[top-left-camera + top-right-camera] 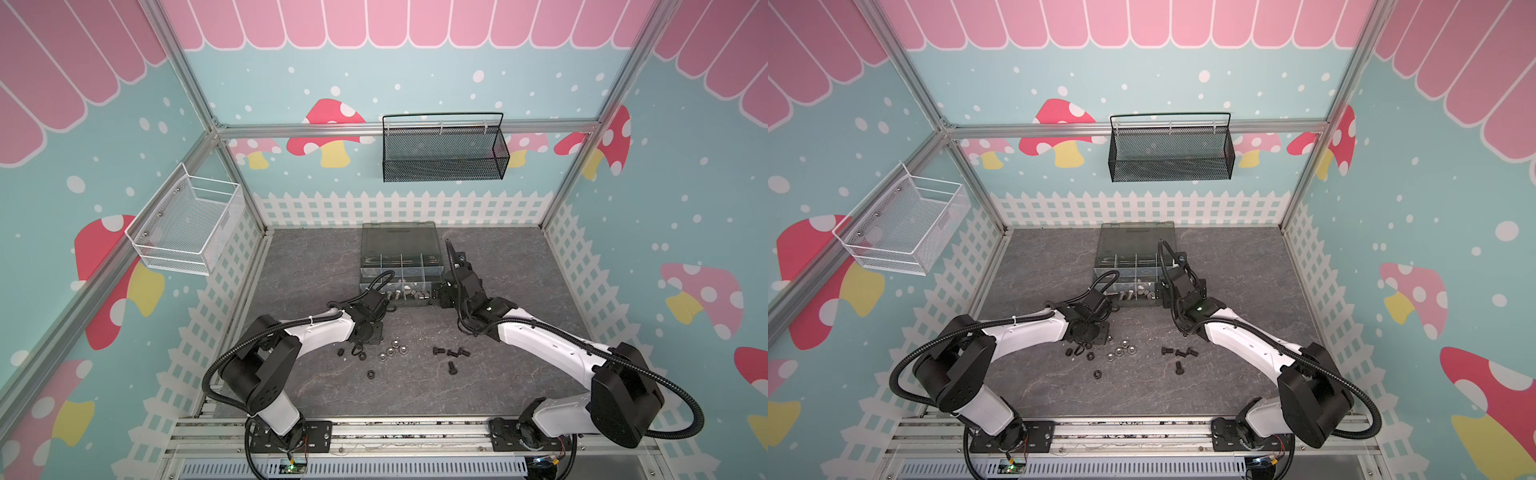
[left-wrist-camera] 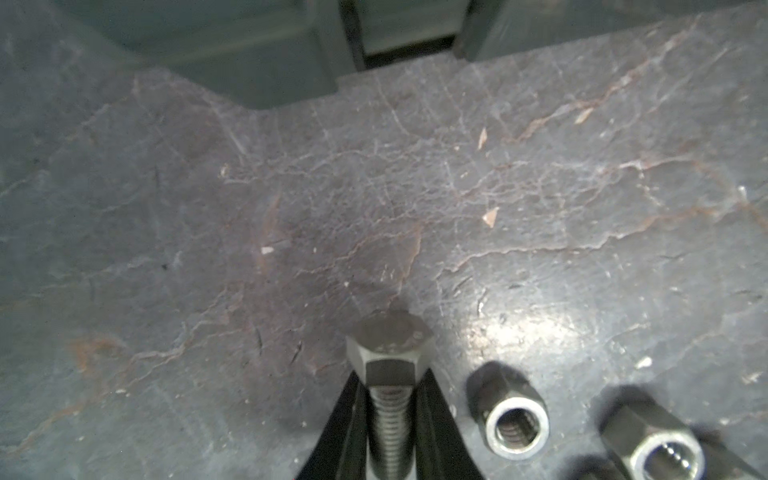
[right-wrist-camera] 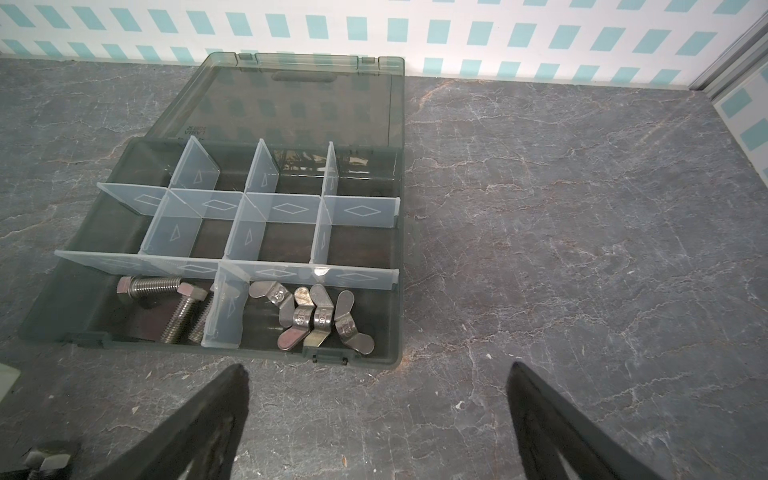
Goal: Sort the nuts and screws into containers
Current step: 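Carry the silver bolt with the left gripper over the bolt compartment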
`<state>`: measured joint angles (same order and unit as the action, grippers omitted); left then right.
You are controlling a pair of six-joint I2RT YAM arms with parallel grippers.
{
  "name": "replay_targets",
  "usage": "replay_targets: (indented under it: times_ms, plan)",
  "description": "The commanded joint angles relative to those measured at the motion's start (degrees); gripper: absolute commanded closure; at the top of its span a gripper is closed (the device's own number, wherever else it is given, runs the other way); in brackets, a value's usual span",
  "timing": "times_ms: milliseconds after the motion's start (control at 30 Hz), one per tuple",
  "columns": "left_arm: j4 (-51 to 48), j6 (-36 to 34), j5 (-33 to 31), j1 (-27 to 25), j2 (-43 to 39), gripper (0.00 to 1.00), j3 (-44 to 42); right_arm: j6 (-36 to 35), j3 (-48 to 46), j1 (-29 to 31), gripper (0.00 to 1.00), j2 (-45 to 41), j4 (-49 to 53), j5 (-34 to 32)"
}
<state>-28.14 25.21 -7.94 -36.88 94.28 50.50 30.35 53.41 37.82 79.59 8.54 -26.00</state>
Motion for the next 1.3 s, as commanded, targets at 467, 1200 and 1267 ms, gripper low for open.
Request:
replay_targets:
  times_ms: [467, 1200, 1267]
  plan:
    - [1.84, 2.03, -1.75, 1.11, -5.52, 0.90, 2.03, 1.71, -1.32, -0.56, 0.02, -0.24, 0.20, -1.05]
    - [10.07, -8.28, 10.39, 8.42, 0.54, 0.93, 15.86, 2.76, -2.62, -0.76, 0.02, -2.68, 0.27, -1.24]
    - [10.03, -11.13, 11.23, 9.08, 1.92, 0.93, 17.08, 2.75, -2.63, -0.87, 0.02, -3.09, 0.51, -1.26]
